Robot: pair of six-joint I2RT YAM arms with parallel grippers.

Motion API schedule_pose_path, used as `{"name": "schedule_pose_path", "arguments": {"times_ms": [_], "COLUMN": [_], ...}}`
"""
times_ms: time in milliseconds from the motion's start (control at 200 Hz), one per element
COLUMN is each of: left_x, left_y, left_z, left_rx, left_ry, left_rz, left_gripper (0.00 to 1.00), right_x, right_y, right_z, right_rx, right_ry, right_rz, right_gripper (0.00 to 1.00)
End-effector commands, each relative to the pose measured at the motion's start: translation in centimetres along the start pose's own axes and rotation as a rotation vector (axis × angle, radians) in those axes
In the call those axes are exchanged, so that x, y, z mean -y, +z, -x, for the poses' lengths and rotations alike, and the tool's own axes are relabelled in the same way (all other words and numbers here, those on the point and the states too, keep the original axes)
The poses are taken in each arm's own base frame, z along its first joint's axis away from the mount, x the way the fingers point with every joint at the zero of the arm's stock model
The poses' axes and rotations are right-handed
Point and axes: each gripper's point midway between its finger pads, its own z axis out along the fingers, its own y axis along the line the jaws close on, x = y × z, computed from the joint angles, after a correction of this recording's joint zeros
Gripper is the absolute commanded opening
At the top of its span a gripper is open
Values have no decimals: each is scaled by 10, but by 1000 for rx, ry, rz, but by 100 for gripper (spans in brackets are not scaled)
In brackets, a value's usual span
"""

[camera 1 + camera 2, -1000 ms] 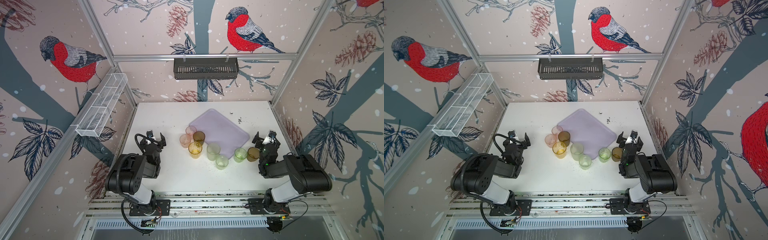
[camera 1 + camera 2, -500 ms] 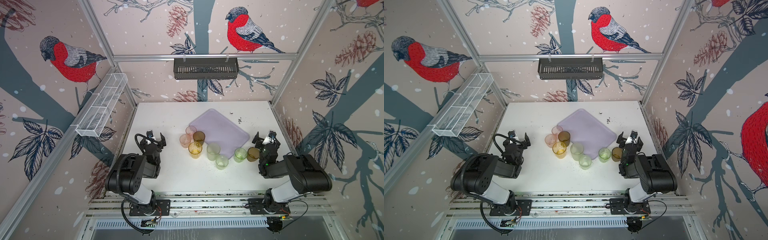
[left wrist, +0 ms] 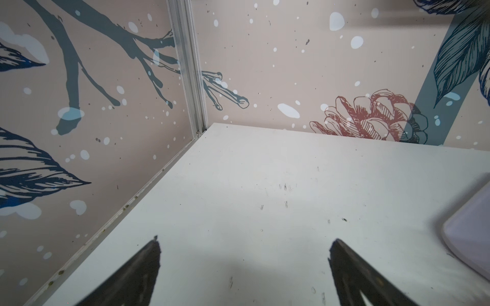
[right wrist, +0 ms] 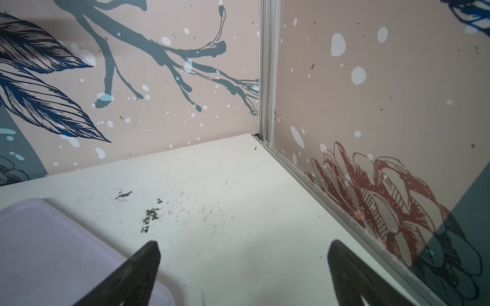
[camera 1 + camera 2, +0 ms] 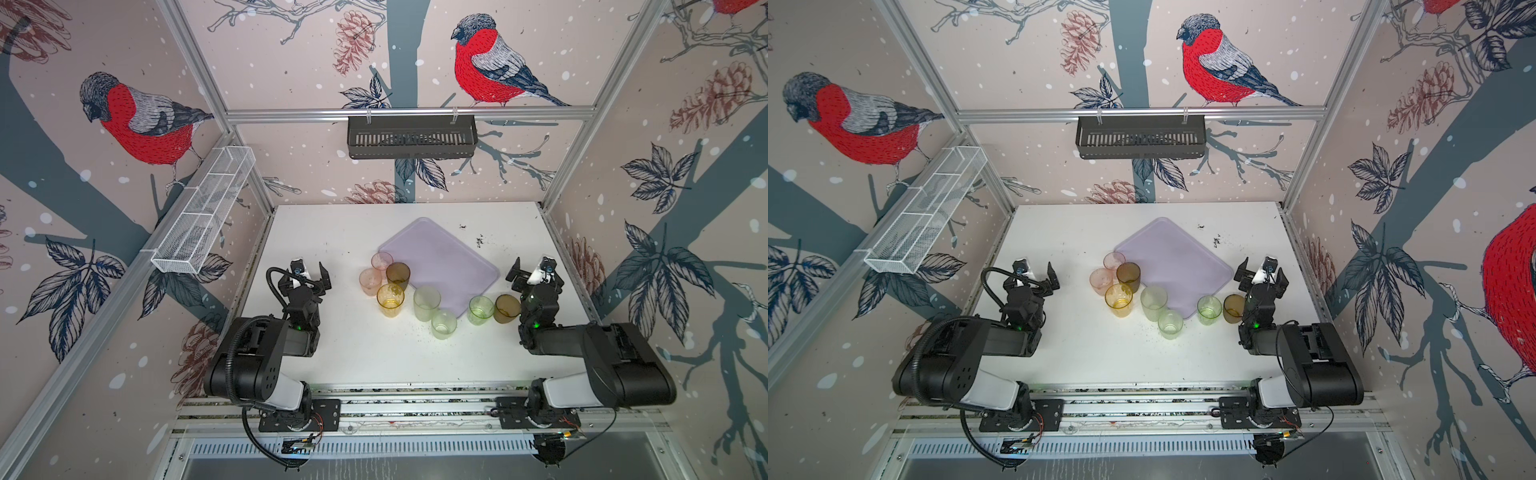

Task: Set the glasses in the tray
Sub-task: 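Raise both arms and reach toward the glasses beside the lavender tray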

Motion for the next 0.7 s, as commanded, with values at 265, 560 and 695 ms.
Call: {"name": "schedule_pose_path", "arguments": {"times_ms": [265,560,695], "left_x": [16,36,40], "left_y": [-6,-17,-27], "left_z": [28,52,55], "left_rx": [-88,-209,-267], "left_ry": [-38,-187,-280], "left_rz": [-98,-171,-192], "left_gripper": [99,98,98], "right_x": [-15,-30,-24], "right_y": [-15,-21,-25], "right_z": [42,57,64], "right_rx": [52,-60,-163], "right_ry": [41,82,145], "right_rz": [97,98,38], "right_gripper": [100,100,100]}}
